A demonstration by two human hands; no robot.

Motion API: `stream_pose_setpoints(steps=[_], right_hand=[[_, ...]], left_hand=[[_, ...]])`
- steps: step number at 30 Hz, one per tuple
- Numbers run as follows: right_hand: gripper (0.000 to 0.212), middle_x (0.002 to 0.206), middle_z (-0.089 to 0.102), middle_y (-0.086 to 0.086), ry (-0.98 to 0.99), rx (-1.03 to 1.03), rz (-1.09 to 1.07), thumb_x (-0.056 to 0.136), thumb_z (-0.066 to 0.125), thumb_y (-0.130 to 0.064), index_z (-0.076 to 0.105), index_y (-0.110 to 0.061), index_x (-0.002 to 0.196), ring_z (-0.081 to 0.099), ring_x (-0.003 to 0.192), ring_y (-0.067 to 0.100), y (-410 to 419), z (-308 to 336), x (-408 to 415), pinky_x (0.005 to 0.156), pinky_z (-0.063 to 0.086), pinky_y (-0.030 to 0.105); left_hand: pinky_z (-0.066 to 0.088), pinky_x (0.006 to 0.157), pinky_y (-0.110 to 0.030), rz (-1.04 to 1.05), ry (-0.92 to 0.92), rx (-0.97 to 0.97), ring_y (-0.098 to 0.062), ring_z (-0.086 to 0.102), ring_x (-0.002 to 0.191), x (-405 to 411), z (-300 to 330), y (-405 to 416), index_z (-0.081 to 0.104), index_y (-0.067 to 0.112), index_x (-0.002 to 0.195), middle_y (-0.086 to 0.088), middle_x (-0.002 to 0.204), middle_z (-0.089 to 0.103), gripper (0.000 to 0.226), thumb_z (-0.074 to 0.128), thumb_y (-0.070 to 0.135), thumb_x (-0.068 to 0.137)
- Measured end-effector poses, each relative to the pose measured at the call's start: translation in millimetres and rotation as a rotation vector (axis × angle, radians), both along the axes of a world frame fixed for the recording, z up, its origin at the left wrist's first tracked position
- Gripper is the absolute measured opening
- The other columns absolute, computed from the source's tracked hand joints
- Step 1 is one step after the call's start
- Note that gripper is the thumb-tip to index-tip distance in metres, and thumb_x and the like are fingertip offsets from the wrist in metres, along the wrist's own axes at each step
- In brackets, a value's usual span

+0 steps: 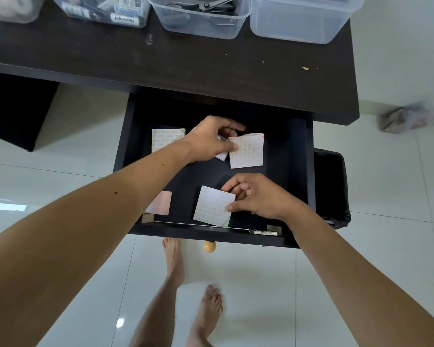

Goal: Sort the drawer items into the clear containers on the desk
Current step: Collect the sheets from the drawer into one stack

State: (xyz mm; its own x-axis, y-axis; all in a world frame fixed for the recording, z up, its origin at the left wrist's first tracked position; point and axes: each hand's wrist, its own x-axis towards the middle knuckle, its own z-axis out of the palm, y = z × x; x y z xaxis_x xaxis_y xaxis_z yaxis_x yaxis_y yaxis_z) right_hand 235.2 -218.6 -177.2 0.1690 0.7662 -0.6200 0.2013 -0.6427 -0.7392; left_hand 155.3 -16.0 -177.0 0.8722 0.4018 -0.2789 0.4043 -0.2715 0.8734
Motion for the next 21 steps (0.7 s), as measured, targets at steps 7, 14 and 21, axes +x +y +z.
stream_pose_setpoints(steps=[7,14,21], right_hand=[[0.029,0.099,0.079,-0.001,-0.002,0.021,-0.035,0.090,0.085,-0.011,0.074,-0.024,0.115,0.075,0.081,0.008,1,6,-2,0.070,0.060,0.019],[0.030,0.111,0.073,0.009,0.087,0.119,-0.187,0.095,0.076,-0.002,0.078,-0.028,0.111,0.078,0.103,0.029,-2,16,-1,0.092,0.065,0.050],[0.028,0.112,0.077,0.007,0.067,0.267,-0.276,0.099,0.070,0.000,0.074,-0.021,0.118,0.079,0.104,0.020,-5,55,-2,0.088,0.066,0.043]], left_hand=[[0.061,0.093,-0.027,-0.038,-0.079,-0.075,-0.012,0.074,0.106,-17,12,7,0.078,0.021,0.112,0.003,0.111,0.078,0.019,0.072,0.010,0.099],[0.059,0.087,-0.023,0.100,-0.131,-0.184,-0.007,0.073,0.097,-51,24,10,0.075,0.013,0.118,-0.004,0.107,0.077,0.019,0.067,0.008,0.101],[0.063,0.090,-0.036,0.304,-0.142,-0.352,-0.023,0.073,0.110,-85,31,2,0.076,0.016,0.120,-0.009,0.116,0.076,0.020,0.066,0.013,0.103]])
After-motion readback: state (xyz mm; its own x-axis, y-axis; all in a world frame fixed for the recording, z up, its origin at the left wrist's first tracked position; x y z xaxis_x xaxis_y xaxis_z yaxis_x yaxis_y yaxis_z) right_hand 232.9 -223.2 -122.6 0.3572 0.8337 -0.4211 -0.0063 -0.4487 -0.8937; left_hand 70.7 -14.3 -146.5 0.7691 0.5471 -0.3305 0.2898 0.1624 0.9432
